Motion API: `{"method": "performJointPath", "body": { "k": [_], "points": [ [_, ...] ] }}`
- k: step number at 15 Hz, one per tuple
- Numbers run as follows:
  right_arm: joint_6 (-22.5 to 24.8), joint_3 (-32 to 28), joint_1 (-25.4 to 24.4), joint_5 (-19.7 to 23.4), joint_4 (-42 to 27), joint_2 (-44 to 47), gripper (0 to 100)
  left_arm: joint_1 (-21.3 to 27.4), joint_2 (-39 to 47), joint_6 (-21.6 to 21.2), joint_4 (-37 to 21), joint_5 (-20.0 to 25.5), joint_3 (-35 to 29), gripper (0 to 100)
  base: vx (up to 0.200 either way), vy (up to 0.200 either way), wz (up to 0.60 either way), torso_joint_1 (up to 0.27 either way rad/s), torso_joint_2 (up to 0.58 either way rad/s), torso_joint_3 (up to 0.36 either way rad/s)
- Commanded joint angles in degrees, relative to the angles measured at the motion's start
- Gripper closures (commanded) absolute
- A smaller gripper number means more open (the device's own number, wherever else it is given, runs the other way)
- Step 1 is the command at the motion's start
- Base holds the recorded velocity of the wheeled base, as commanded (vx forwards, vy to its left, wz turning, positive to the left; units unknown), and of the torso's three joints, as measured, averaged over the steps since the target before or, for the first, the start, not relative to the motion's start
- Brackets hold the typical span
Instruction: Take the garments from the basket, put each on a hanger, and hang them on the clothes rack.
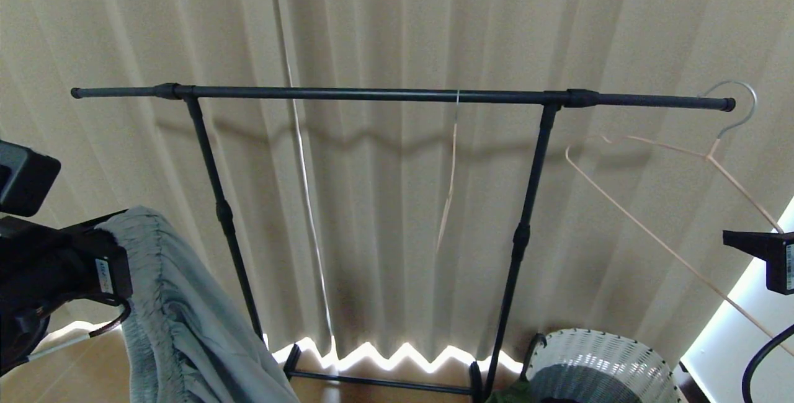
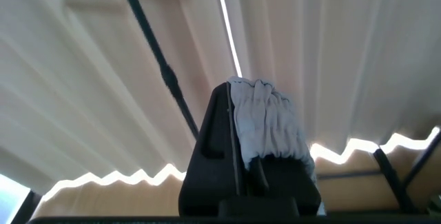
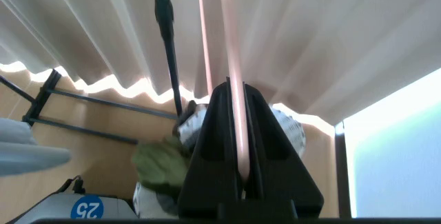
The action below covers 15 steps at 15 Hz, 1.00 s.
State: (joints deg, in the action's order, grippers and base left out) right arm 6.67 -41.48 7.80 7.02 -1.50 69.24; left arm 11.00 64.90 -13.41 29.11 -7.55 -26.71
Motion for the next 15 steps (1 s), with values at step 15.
{"method": "performJointPath", "body": {
  "k": [15],
  "points": [
    [-0.1,2.8,0.0,0.4,0.1,-0.7,100,0.0,0.8,0.2,0.1,0.1,-0.3,100,-0.053,0.0,0.0,0.0,0.0,0.0]
  ]
}}
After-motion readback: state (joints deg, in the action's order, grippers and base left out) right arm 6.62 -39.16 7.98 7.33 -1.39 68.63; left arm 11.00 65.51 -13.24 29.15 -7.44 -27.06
